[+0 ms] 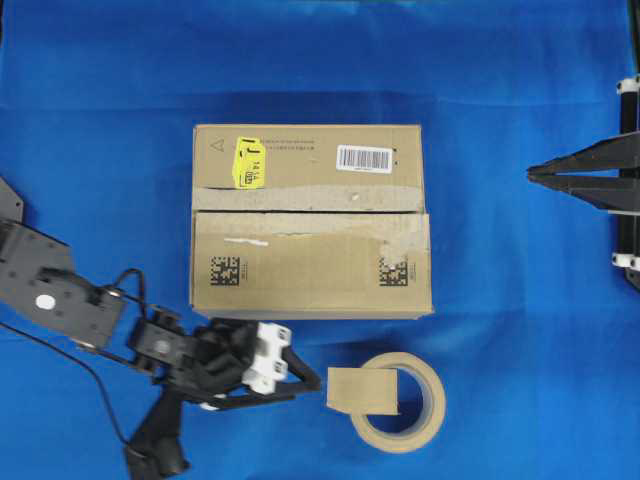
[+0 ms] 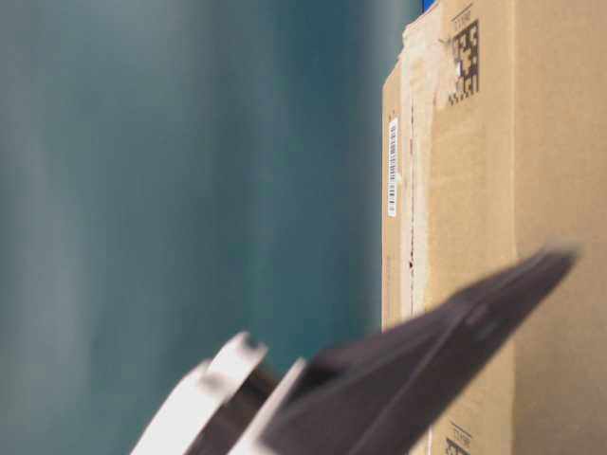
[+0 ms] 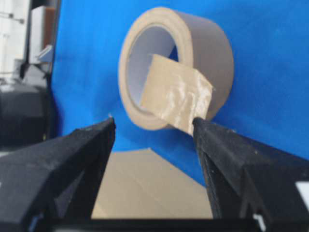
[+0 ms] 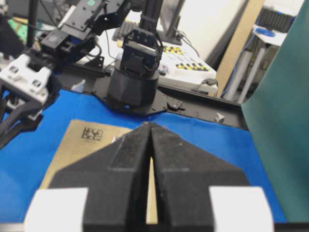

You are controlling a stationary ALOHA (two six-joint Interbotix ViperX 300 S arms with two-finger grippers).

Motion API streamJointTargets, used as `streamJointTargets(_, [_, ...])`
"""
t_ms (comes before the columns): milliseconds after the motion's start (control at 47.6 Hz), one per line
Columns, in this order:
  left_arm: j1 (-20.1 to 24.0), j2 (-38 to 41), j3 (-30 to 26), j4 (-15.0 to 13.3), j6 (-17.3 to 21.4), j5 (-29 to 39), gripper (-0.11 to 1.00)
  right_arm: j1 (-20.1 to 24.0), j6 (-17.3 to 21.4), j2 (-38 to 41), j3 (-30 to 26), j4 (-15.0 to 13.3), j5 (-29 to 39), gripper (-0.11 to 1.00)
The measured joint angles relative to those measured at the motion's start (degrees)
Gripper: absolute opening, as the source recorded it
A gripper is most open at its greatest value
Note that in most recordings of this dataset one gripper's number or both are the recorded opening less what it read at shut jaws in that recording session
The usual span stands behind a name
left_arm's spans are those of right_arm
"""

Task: Apply tape along the seams of the closed cardboard box to seal it securely.
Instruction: 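Pinch the loose tape end on the roll with the left gripper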

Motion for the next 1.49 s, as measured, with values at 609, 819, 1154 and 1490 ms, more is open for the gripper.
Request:
streamJointTargets(609, [1.85,10.20,-6.77,0.09,5.27,1.41,0.60,0.00,0.00,0.70,0.00,-1.32,1.49,0.00])
streamJointTargets(819, [1.93,10.81,-7.03,0.09,5.27,1.23,0.59,-0.09,0.00,1.05,0.00,-1.49,1.49,0.00])
streamJointTargets(1154, [2.02,11.25,-7.29,-0.53,3.60,1.49,0.02,0.00,0.18,1.49,0.00,-1.41,1.49,0.00])
streamJointTargets(1490, [2.02,10.55,-7.29,-0.53,3.52,1.58,0.00,0.00,0.26,2.11,0.00,-1.49,1.49,0.00])
